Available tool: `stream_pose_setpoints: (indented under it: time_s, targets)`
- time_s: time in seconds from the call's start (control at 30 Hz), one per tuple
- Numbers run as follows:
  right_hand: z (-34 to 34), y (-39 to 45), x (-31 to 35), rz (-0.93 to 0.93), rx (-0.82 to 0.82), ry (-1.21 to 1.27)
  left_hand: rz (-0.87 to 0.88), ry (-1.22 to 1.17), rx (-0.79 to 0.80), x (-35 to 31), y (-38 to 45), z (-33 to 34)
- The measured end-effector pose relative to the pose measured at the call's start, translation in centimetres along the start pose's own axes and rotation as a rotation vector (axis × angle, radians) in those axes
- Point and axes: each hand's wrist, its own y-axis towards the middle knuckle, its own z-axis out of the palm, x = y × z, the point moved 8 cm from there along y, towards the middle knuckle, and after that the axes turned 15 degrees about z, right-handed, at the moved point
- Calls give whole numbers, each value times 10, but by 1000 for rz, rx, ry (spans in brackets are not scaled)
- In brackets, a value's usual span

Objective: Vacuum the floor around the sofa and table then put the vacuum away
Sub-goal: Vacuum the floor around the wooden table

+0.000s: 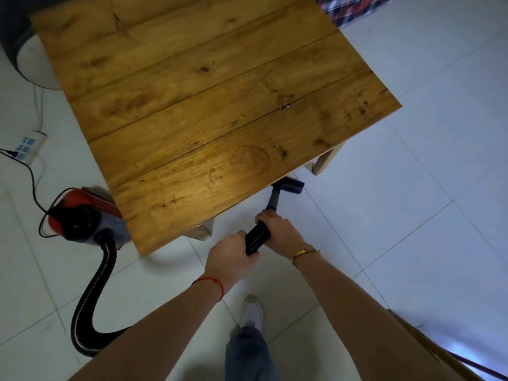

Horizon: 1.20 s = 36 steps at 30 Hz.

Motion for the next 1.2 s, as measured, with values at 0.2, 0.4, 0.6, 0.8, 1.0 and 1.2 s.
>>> stream_pose_setpoints:
  time_s: [0.2,0.4,0.6,0.8,1.0,1.2]
  targets:
    - [56,-56,43,23,27,31,20,54,44,34,-78,-2]
    - [122,-111,99,53,54,44,9,89,83,88,-163,-3]
    - [189,-159,159,107,34,52,11,98,126,149,-240,-7]
    - [247,-195,223,86,51,72,-26,49,153,210,-311,-13]
    - [276,-201,294,25,71,80,-79,18,116,263,-354,-40]
    - [290,-190,364,-64,92,94,-105,55,74,310,-377,-77]
